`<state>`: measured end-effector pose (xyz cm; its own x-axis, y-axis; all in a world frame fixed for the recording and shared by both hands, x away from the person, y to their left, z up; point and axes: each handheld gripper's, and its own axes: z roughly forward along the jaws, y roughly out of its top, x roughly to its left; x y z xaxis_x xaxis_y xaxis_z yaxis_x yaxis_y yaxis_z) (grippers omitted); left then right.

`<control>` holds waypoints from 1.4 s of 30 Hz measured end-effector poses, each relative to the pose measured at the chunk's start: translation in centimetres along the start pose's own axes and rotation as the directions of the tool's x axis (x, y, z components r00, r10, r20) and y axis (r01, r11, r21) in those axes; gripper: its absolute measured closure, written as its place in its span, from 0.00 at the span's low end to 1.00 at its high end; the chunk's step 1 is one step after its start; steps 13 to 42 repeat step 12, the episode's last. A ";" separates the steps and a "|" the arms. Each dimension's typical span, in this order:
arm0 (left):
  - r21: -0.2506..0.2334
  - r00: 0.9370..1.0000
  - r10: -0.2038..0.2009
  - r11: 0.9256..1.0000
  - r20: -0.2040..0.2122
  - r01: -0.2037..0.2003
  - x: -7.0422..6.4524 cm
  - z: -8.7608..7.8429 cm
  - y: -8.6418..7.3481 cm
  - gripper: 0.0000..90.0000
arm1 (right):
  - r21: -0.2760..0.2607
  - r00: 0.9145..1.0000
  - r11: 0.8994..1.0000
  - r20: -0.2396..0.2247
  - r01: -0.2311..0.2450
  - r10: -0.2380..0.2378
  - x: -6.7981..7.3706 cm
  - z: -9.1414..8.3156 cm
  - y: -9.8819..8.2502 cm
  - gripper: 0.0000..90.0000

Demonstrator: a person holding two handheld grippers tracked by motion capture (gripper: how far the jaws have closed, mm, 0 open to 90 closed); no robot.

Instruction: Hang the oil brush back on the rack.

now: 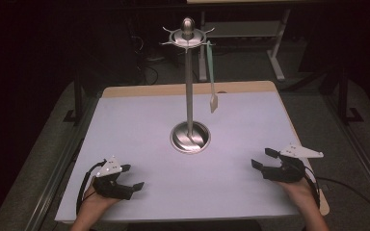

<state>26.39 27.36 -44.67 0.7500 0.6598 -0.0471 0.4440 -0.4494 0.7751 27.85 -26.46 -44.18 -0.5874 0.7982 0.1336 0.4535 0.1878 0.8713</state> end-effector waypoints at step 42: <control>0.015 1.000 0.024 1.000 -0.013 -0.024 -0.1 0.0 0.1 0.16 | 0.013 1.000 1.000 0.024 -0.007 0.006 -0.4 0.0 -0.8 0.26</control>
